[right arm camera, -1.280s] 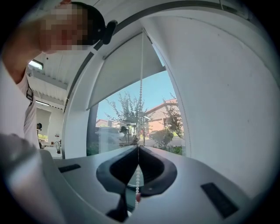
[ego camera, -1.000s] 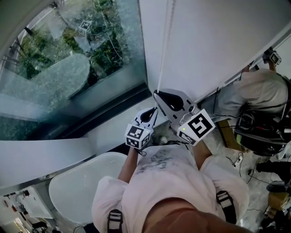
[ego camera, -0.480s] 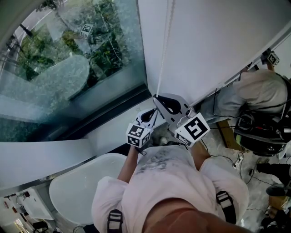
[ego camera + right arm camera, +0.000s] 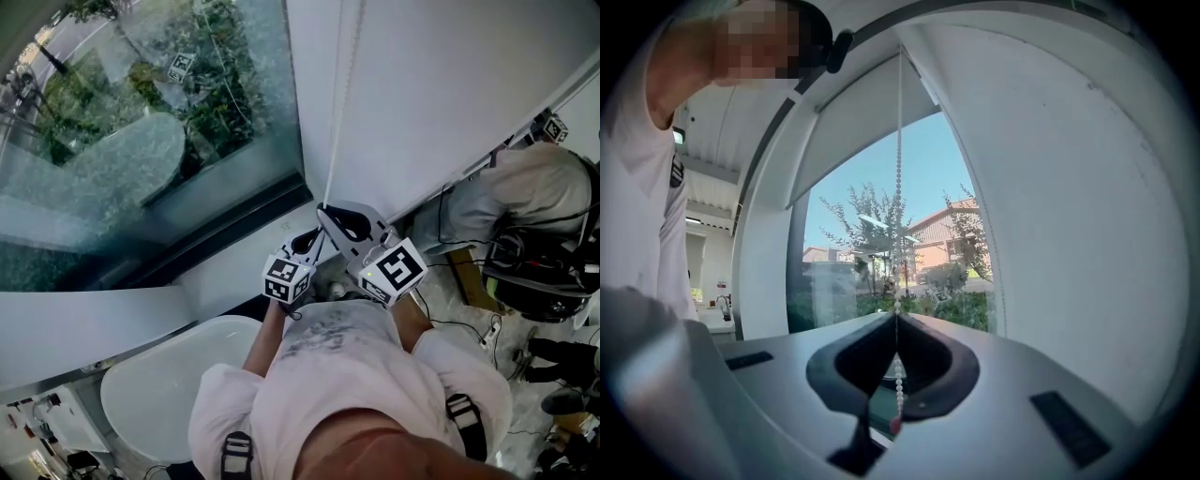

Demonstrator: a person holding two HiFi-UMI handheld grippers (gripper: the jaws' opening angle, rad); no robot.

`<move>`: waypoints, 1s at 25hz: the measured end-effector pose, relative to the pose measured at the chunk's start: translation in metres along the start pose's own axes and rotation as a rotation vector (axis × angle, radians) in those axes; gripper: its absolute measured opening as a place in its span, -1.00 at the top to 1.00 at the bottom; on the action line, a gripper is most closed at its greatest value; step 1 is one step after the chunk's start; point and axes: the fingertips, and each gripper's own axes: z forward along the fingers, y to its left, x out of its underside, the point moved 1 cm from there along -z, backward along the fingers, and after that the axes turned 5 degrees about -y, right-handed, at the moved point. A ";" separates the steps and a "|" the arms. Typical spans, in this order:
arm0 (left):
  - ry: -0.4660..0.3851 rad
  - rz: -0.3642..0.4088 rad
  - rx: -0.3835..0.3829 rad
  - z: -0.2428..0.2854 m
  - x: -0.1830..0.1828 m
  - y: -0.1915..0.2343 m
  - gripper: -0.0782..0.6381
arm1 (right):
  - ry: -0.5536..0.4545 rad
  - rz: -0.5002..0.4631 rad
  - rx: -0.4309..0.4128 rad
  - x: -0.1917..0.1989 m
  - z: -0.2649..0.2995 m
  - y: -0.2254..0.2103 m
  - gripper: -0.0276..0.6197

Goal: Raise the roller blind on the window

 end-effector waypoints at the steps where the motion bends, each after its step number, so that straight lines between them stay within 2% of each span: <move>1: 0.004 0.000 0.000 0.000 0.003 0.000 0.76 | 0.004 0.002 -0.001 0.003 -0.001 0.001 0.73; 5: 0.015 -0.003 0.000 0.001 0.012 0.001 0.76 | 0.013 0.015 -0.004 0.012 -0.002 0.002 0.73; 9: 0.027 0.037 -0.007 -0.006 0.012 -0.003 0.76 | 0.015 0.010 -0.011 0.011 -0.003 0.005 0.73; 14: -0.022 0.040 -0.021 -0.015 0.004 -0.005 0.76 | 0.018 0.007 -0.021 0.014 -0.002 0.002 0.73; 19: -0.071 0.059 -0.019 -0.026 -0.021 -0.010 0.74 | 0.015 0.005 -0.025 0.014 -0.001 -0.001 0.73; 21: -0.094 0.062 -0.015 -0.033 -0.034 -0.013 0.63 | 0.015 0.001 -0.024 0.015 0.000 -0.001 0.72; 25: -0.193 0.074 -0.027 -0.053 -0.080 -0.018 0.61 | 0.014 -0.003 -0.022 0.016 -0.001 -0.003 0.73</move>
